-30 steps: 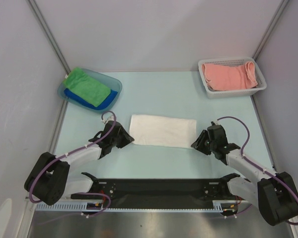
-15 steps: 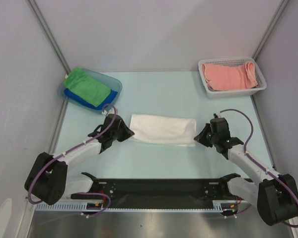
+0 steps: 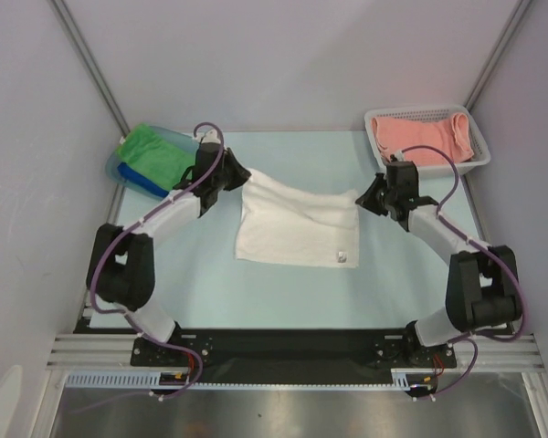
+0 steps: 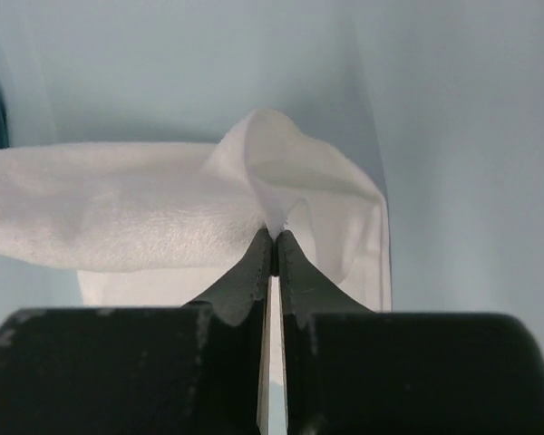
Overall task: Fold and stack the towels
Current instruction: Fold the towel
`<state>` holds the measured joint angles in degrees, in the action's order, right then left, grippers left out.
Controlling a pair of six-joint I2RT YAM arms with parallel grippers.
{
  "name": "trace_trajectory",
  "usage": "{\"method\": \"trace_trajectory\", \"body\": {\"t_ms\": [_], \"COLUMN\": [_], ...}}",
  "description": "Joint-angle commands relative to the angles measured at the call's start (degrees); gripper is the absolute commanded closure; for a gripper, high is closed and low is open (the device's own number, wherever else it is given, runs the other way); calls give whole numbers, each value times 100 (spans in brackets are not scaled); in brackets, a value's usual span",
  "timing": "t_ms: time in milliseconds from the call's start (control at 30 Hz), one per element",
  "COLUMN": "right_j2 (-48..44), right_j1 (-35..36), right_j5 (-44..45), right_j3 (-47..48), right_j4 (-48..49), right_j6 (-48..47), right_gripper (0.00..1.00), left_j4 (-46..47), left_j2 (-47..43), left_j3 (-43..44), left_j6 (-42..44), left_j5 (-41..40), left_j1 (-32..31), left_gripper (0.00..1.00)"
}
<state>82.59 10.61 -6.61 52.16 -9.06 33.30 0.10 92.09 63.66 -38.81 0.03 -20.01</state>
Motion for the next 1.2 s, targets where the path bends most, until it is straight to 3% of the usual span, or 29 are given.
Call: {"method": "trace_trajectory", "body": {"t_ms": [0,167,467,767,1167], "right_j2": [633,1417,2006,1919,1902], "right_j1": [-147,-305,-411,-411,-595], "right_j5": [-86,-191,-174,-165,-991], "right_j3": [732,1786,2517,2430,2159], "right_j4": [256,-52,-263,-553,-228], "right_j6": [-280,-385,-491,-517,-245], "right_gripper": [100,100,100,100,100], "left_j4": [447,351,342,351,377], "left_j2": [570,1205,1671,1566,1355], "left_j3": [733,1412,1711,1422,1106], "left_j6": [374,505,532,594,602], "left_j5": [198,462,814,1025,1201], "left_j1": [243,393,568,586,586], "left_gripper": [100,100,100,100,100]}}
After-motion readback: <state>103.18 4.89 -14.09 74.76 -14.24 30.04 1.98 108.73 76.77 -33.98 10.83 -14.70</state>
